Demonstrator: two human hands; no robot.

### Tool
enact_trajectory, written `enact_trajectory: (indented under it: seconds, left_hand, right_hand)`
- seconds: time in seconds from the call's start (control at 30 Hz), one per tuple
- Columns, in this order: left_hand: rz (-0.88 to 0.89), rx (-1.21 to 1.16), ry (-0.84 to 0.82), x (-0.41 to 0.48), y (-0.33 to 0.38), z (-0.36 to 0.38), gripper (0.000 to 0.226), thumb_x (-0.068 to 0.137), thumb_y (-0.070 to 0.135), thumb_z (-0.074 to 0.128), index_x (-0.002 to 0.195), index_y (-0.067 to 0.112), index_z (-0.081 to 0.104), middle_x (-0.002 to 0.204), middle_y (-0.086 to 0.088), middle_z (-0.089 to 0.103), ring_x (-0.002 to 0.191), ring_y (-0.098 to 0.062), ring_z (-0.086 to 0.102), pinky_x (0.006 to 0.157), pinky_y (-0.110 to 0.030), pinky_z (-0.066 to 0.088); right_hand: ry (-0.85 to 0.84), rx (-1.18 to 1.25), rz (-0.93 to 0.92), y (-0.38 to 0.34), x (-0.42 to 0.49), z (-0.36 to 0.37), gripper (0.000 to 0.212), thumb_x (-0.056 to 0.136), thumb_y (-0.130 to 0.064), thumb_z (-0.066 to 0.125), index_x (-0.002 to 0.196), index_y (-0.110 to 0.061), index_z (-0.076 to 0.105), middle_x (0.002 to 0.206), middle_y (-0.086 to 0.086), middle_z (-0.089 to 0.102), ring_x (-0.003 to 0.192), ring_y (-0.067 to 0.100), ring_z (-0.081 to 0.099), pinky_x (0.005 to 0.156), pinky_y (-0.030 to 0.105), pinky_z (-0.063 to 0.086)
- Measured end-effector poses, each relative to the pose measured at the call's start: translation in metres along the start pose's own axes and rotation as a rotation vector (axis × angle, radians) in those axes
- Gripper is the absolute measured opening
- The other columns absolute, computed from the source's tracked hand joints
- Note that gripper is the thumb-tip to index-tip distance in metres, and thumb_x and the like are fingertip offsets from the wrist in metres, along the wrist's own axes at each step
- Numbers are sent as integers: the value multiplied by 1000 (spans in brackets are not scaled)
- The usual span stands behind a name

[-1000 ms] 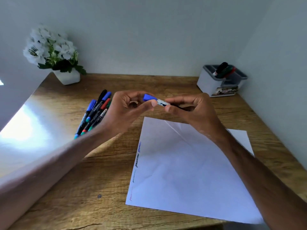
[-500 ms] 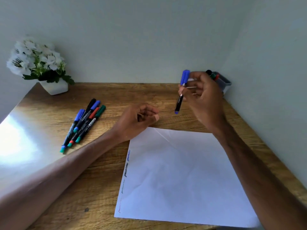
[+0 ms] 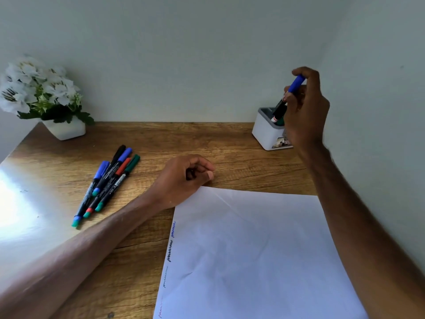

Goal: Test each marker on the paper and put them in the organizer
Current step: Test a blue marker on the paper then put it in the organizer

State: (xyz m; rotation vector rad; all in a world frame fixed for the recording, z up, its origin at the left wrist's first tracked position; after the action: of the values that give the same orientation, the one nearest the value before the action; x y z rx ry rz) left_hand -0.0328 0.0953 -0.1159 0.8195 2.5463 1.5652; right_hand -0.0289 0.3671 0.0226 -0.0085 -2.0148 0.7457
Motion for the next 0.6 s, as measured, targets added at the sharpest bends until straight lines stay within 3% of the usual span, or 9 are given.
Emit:
enact_trajectory:
  seconds: [0.2, 0.33, 0.5, 0.6]
  left_hand:
    - [-4, 16, -5, -1, 0, -1, 10, 95, 21, 74, 104, 25, 76, 92, 7, 76, 82, -17, 68, 63, -15, 48]
    - [-2, 21, -4, -1, 1, -1, 10, 95, 21, 74, 105, 25, 76, 91, 8, 77, 82, -17, 68, 63, -15, 49]
    - [-6, 27, -6, -1, 1, -1, 10, 95, 21, 74, 105, 25, 76, 91, 9, 77, 81, -14, 68, 63, -15, 49]
    - [-4, 24, -9, -1, 1, -1, 11, 95, 21, 74, 105, 25, 76, 92, 10, 77, 83, -14, 70, 67, -22, 53]
  right_hand:
    - [-134, -96, 43, 21, -10, 18, 25, 104, -8, 55, 128, -7, 62, 115, 12, 74, 103, 20, 72, 79, -2, 43]
    - [-151, -148, 58, 25, -13, 20, 26, 106, -11, 54, 130, -6, 62, 122, 14, 73, 110, 25, 71, 86, 15, 47]
    - [-151, -150, 90, 27, -15, 20, 31, 105, -13, 58, 135, -7, 60, 125, 14, 72, 112, 24, 70, 90, 19, 49]
    - [-149, -141, 113, 27, -17, 21, 35, 102, -15, 63, 136, -7, 59, 128, 13, 70, 116, 24, 68, 93, 23, 51]
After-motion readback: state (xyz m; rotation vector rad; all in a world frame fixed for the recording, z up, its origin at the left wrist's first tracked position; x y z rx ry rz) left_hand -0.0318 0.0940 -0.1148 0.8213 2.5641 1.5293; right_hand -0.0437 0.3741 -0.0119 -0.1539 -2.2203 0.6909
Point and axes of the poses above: each hand's wrist, its own x-axis towards the middle knuckle, its own z-axis out of the palm, y = z × x, the point moved 7 cm from there along x, towards the middle knuckle
